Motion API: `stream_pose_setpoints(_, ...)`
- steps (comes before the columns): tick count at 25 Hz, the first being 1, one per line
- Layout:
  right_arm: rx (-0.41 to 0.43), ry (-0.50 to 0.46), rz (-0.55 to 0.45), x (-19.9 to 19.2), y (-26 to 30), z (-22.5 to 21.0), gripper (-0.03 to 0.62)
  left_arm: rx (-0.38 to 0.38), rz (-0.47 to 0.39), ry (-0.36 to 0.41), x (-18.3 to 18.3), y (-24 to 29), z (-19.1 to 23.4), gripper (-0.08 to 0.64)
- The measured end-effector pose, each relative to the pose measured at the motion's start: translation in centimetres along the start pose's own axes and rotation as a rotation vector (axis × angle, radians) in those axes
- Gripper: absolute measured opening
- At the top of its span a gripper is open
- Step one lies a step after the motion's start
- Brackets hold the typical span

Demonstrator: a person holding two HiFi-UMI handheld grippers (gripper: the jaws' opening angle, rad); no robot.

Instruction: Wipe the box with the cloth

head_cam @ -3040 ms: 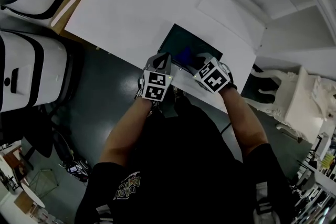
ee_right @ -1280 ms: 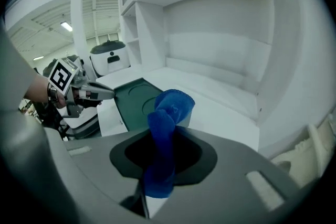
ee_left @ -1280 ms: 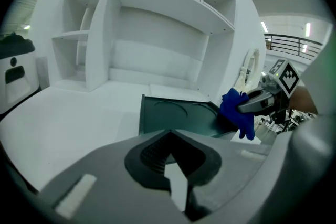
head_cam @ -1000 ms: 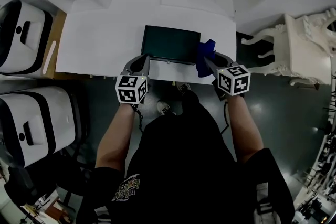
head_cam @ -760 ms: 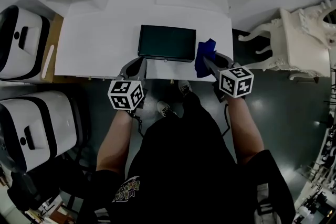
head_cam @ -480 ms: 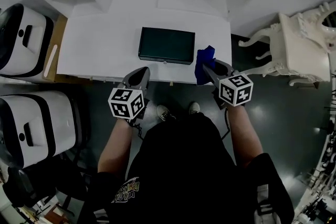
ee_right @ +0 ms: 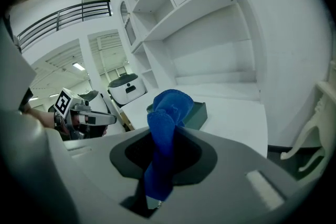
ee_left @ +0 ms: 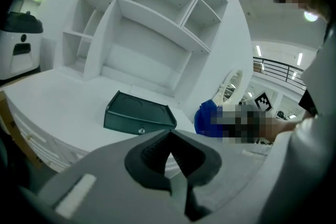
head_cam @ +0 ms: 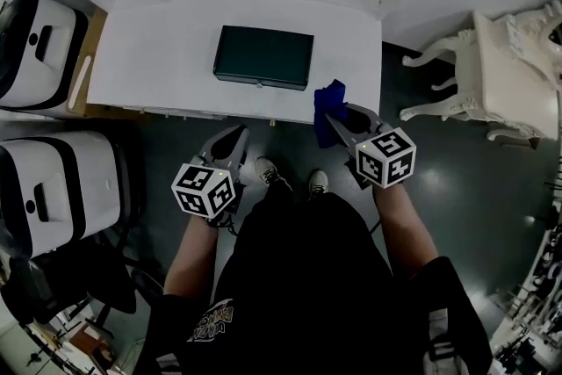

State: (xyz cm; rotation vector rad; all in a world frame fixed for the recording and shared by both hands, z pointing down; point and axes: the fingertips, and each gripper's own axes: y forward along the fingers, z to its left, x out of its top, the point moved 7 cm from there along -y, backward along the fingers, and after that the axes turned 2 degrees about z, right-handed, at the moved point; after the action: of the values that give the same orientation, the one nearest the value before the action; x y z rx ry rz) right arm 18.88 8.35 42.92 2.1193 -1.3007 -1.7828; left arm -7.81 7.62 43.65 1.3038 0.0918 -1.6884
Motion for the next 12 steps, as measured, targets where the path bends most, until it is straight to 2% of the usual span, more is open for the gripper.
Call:
stream_pose_setpoints(5,0.045,-0.014,0.031,-2.3,-2.7,-0.6,0.1,0.006,0.003,-0.028,-2.1,1.1,-4.0,0.002)
stream_pose_setpoints(12,0.108,-0.057,0.029,-3.6,-6.0,-1.2,0.098,0.01,-0.018,0.001,-3.1,1.6,-9.4,0.002)
